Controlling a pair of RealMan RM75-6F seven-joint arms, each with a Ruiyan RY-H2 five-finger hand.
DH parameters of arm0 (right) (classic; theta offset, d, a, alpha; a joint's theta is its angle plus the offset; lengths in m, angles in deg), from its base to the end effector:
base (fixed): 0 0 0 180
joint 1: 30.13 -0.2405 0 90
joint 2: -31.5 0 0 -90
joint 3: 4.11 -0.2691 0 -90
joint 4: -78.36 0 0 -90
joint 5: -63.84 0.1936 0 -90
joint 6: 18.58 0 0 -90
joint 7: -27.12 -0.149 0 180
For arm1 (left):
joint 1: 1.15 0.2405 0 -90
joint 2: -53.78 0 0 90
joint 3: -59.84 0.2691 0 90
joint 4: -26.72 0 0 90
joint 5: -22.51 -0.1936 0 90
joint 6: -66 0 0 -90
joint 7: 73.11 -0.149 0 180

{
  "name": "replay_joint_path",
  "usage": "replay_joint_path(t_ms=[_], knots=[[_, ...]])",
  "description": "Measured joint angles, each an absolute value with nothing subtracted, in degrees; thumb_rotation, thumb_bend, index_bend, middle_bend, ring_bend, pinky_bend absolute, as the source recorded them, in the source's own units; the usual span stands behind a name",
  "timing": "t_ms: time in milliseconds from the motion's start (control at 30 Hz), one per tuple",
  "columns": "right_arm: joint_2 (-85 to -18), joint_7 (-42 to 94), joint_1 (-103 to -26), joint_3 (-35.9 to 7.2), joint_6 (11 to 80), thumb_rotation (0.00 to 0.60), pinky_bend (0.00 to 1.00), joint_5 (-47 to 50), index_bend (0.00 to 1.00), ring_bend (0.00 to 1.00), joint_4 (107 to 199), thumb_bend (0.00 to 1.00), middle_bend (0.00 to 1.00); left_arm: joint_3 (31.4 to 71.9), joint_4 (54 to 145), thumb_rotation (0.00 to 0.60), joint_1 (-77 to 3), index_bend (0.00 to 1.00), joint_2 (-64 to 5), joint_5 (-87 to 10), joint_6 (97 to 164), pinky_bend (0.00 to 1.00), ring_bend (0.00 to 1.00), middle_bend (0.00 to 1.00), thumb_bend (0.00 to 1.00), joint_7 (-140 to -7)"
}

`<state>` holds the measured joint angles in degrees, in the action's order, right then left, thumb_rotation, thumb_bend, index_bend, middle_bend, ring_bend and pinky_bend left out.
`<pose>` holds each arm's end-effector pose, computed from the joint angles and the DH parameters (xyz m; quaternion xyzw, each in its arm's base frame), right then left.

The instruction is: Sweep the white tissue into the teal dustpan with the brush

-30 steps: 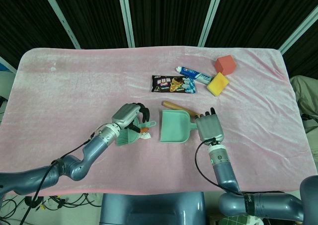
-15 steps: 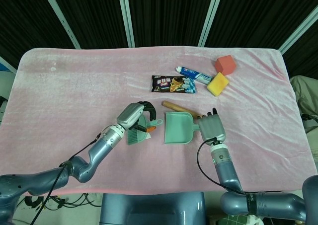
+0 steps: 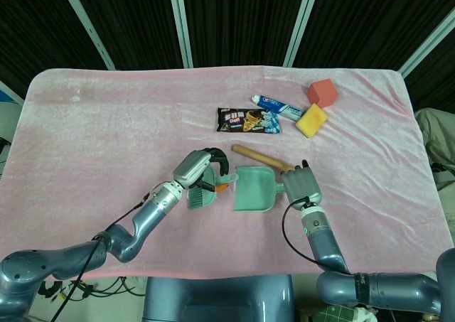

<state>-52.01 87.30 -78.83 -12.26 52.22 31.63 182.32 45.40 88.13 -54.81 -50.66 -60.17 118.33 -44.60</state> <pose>-0.1487 -0.3384 0.0281 0.7600 -0.3152 0.1835 0.5379 -0.0697 0.3881 -0.0633 -0.6705 -0.4818 -0.5321 0.1875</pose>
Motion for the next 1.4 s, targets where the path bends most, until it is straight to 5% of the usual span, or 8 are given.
replay_joint_path(t_ms=[700, 967, 1400], knots=[[-52.3, 86.4, -79.5, -10.9, 53.2, 0.6, 0.17, 31.9, 0.68, 0.34, 181.8, 0.52, 0.58, 43.7, 90.0, 0.6, -56.5, 0.66, -47.4, -58.8, 118.1, 0.3, 0.26, 0.7, 0.42, -39.0], [-52.8, 86.1, -79.6, -10.4, 53.2, 0.6, 0.17, 31.8, 0.68, 0.34, 181.4, 0.52, 0.58, 46.6, 91.2, 0.6, -54.4, 0.66, -44.6, -58.3, 116.6, 0.3, 0.26, 0.7, 0.42, -38.7], [-53.3, 86.0, -79.5, -9.7, 53.7, 0.6, 0.17, 31.3, 0.68, 0.34, 181.2, 0.53, 0.58, 47.3, 86.0, 0.6, -55.8, 0.66, -50.1, -57.9, 115.4, 0.3, 0.26, 0.7, 0.42, -38.3]])
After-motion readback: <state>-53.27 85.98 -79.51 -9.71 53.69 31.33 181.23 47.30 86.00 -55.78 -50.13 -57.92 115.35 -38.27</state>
